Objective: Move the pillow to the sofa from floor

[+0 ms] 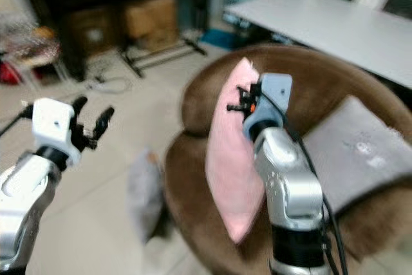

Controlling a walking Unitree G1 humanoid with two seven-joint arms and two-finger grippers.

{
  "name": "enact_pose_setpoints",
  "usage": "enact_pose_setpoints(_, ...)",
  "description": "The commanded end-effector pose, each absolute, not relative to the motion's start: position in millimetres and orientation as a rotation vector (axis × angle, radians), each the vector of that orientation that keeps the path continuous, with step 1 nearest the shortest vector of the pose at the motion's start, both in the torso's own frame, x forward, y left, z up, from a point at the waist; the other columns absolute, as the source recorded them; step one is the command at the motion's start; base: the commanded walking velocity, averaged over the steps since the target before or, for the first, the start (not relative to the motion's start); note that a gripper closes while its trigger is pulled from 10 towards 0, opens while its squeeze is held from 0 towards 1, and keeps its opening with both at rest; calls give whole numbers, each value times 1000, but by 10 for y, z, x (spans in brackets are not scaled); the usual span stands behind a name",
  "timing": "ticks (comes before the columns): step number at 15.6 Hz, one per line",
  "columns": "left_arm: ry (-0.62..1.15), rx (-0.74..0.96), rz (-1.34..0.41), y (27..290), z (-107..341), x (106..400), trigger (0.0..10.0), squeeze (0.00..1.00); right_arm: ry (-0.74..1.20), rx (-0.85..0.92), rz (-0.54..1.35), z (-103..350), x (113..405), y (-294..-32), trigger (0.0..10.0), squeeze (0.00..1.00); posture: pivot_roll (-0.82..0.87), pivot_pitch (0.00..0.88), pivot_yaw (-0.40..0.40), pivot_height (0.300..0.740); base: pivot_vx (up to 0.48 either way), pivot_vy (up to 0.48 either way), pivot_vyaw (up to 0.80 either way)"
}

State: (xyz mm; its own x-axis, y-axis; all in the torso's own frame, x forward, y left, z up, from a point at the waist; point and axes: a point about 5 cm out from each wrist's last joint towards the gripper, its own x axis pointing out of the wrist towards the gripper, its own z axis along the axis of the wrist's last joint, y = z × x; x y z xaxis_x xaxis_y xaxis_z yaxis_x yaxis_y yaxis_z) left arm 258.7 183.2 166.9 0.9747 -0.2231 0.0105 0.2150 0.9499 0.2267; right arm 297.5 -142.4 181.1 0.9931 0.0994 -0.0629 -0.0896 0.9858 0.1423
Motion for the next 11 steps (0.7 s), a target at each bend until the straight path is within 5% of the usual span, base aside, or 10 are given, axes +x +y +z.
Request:
enact_pose_setpoints(1, -37, 241, -227, 1837, 1676, 2590, 10000, 0, 15, 144, 103, 1923, 2976, -1422, 10000, 0, -117, 0, -7, 740, 296, 0, 0)
enact_pose_setpoints(11, 60, 302, -341, 1775, 1489, 2440, 10000, 0, 34, 160, 149, 1899, 2944, -1359, 10000, 0, -107, 0, -14, 740, 0, 0, 0)
